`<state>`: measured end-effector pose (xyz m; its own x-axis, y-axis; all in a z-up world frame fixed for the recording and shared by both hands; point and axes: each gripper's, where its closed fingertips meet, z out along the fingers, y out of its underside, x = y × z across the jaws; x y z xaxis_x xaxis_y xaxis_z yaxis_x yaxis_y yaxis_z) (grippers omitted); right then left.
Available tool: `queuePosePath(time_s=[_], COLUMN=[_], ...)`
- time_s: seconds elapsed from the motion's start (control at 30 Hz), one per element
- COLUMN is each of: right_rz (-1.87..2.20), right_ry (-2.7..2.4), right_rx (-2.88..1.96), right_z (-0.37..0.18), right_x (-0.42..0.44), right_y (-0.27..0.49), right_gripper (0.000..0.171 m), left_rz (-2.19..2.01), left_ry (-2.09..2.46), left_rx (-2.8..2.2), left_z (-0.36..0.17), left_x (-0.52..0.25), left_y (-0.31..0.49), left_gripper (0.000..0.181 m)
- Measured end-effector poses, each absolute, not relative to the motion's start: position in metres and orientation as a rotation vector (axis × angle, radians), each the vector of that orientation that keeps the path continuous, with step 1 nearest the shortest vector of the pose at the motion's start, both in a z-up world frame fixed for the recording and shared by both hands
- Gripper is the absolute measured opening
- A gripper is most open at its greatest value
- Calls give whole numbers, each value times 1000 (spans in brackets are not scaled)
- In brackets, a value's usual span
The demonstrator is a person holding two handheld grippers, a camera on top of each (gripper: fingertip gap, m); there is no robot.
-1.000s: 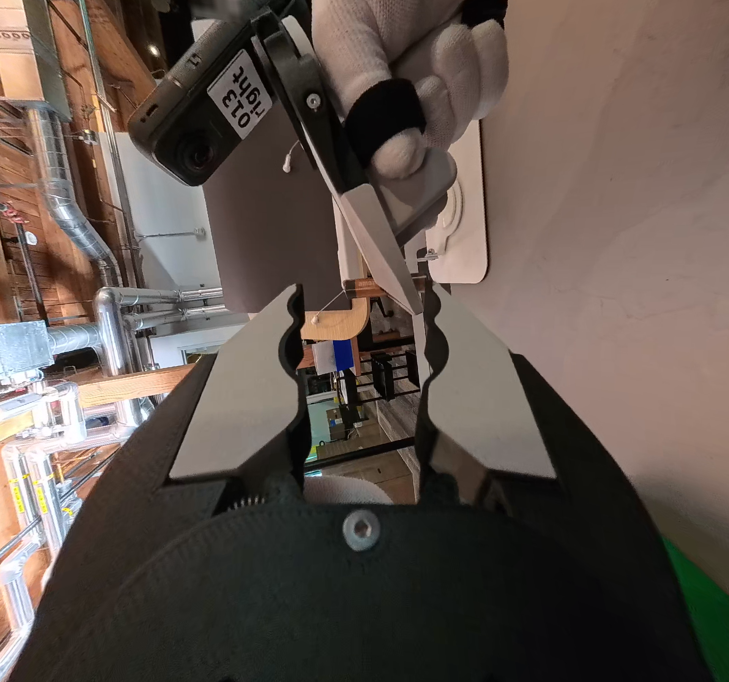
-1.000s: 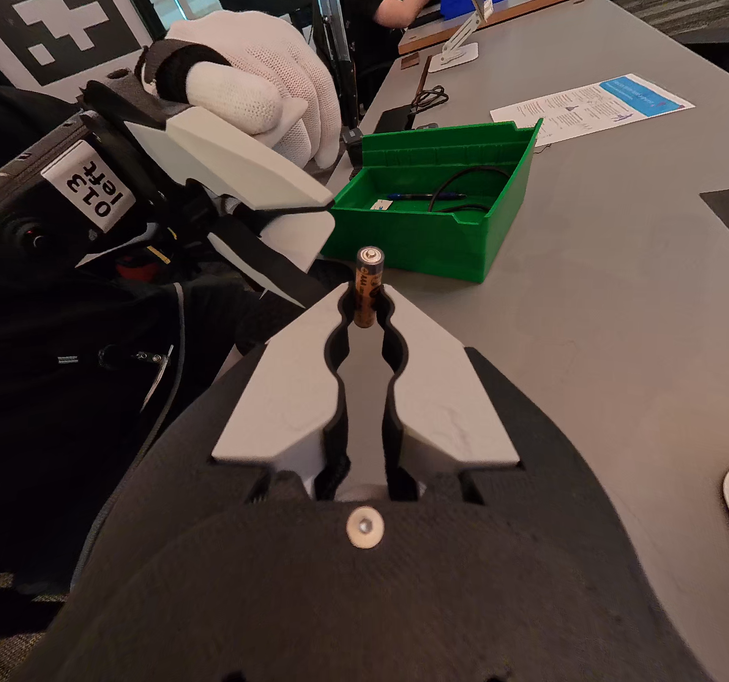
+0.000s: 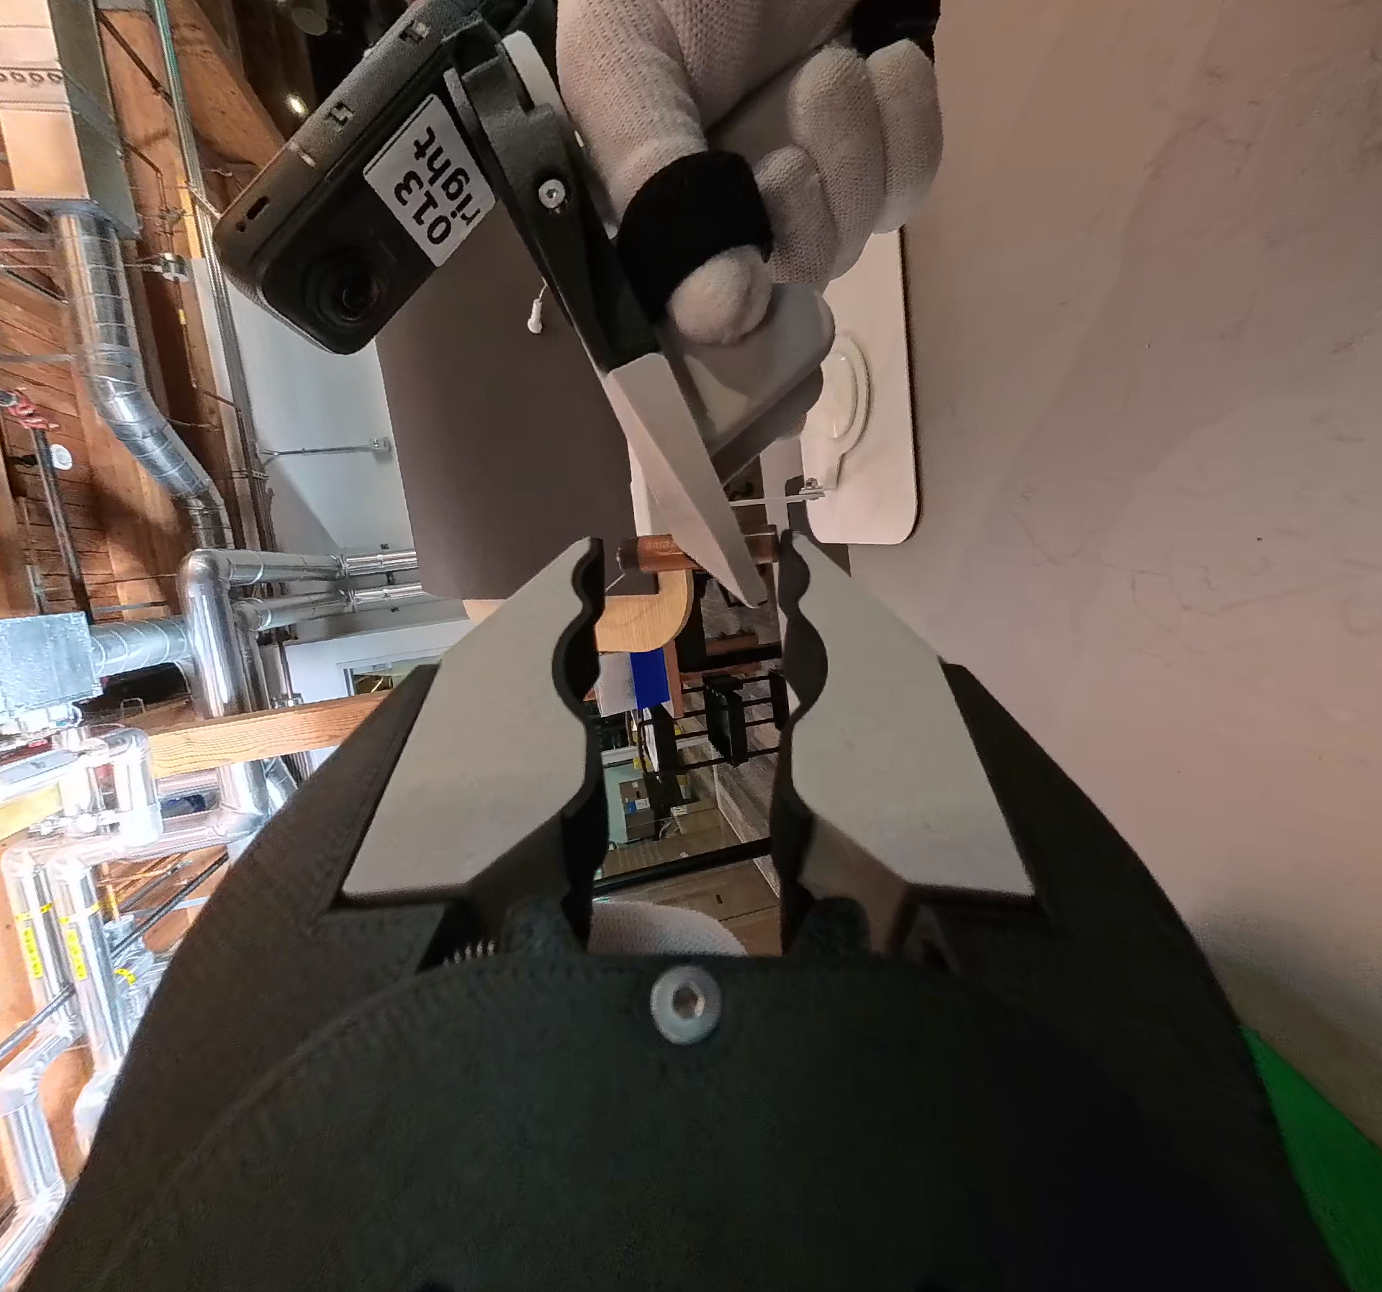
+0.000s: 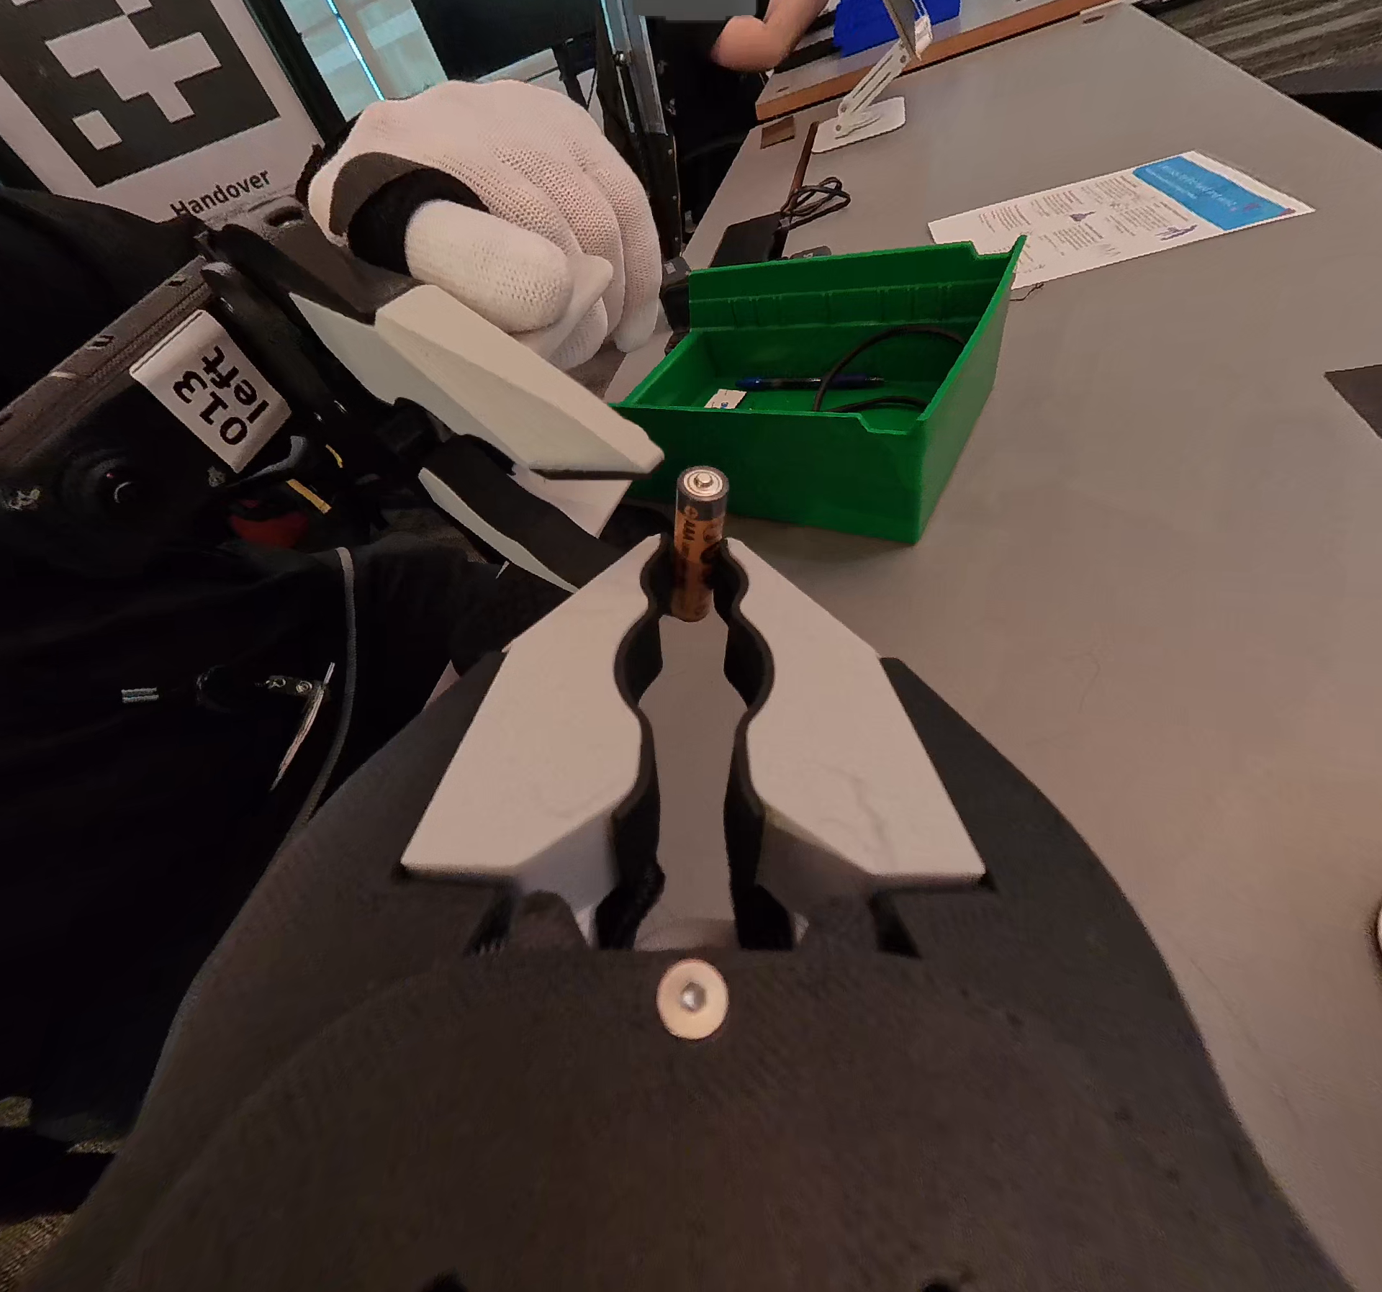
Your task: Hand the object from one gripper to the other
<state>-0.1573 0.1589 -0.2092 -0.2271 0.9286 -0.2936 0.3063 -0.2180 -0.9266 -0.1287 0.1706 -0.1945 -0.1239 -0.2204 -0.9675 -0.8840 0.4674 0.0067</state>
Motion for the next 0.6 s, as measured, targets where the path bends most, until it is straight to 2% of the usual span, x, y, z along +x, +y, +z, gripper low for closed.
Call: queuePosePath(time_s=[0.13, 0.27, 0.43, 0.6], right_rz=[1458, 1446, 1450, 1444], right_ry=[-1497, -1506, -1500, -1499], right_rx=[-1483, -1481, -1467, -1466], right_z=[-210, -210, -207, -206], right_x=[-157, -158, -157, -156], right_y=[159, 158, 158, 158], right_gripper=[7, 7, 7, 8], left_rz=[763, 764, 768, 769], left_ry=[1631, 1607, 1619, 1609], left_rx=[-975, -1003, -1005, -1006], left_z=[-196, -192, -195, -194], left_x=[-128, -129, -129, -129], left_y=[171, 174, 174, 174], left_gripper=[42, 53, 42, 42])
